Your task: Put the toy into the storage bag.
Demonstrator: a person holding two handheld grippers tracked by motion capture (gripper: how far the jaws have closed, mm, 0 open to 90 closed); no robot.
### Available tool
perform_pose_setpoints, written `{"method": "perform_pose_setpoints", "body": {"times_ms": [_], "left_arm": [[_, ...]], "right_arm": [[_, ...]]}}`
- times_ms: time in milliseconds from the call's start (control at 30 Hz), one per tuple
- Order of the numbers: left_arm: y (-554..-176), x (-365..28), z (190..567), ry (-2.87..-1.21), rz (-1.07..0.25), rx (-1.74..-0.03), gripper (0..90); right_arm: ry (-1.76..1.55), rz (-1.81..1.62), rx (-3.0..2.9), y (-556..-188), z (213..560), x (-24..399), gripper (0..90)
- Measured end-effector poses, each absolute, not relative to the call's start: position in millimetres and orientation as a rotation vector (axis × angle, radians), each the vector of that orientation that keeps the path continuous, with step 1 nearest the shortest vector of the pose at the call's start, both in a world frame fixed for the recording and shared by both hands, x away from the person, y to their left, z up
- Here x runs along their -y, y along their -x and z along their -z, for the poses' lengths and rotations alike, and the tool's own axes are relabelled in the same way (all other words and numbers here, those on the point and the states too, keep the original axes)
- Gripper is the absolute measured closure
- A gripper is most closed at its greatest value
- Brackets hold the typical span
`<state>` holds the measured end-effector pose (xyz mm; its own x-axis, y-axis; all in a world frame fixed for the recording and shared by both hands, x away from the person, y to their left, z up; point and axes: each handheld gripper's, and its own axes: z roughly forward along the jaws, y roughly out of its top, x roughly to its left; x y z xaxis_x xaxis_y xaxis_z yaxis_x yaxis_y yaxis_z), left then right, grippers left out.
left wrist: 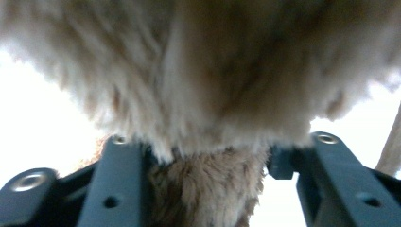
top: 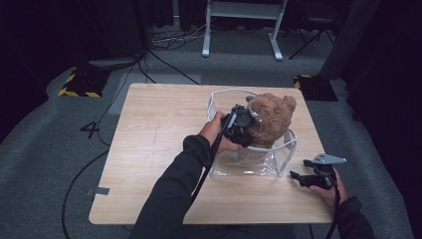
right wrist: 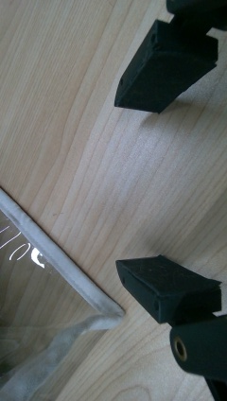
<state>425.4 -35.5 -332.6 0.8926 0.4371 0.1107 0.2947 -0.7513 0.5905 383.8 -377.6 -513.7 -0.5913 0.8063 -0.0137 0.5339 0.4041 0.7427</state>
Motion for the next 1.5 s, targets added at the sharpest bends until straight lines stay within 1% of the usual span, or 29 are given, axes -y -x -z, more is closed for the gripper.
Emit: {"method": "perform_pose_setpoints", "body": {"times_ms": [33, 67, 100, 133, 300, 333, 633, 933, 1367, 1500], "left_arm": [[-425.4, 35.5, 332.6, -2.472, -0.324, -0.525, 46.2], [-424.3, 34.5, 332.1, -2.443, -0.318, -0.552, 46.2], [-423.6, 32.1, 330.5, -2.411, -0.285, -0.552, 41.5], [-423.3, 30.8, 329.4, -2.396, -0.288, -0.544, 39.9], [-422.4, 25.2, 325.4, -2.357, -0.253, -0.555, 37.3], [-422.1, 22.4, 323.4, -2.352, -0.261, -0.563, 35.5], [-421.4, 13.8, 322.9, -2.32, -0.25, -0.592, 34.1], [-419.8, 8.1, 324.4, -2.288, -0.262, -0.61, 27.5], [-413.2, -3.2, 317.3, -2.239, -0.279, -0.61, 24.5], [-408.7, -8.3, 313.2, -2.212, -0.283, -0.597, 22.3]], "right_arm": [[-1.154, -1.011, -2.295, -383.8, 513.7, 377.6, 18.9], [-1.155, -1.012, -2.294, -383.8, 513.7, 377.6, 18.9], [-1.154, -1.012, -2.295, -383.8, 513.6, 377.6, 18.9], [-1.154, -1.012, -2.295, -383.8, 513.6, 377.6, 18.9], [-1.154, -1.011, -2.295, -383.8, 513.7, 377.6, 18.9], [-1.154, -1.011, -2.295, -383.8, 513.6, 377.6, 18.9], [-1.155, -1.011, -2.295, -383.8, 513.6, 377.6, 18.9], [-1.154, -1.011, -2.295, -383.8, 513.7, 377.6, 18.9], [-1.155, -1.011, -2.294, -383.8, 513.6, 377.6, 18.9], [-1.155, -1.011, -2.294, -383.8, 513.6, 377.6, 18.9]]}}
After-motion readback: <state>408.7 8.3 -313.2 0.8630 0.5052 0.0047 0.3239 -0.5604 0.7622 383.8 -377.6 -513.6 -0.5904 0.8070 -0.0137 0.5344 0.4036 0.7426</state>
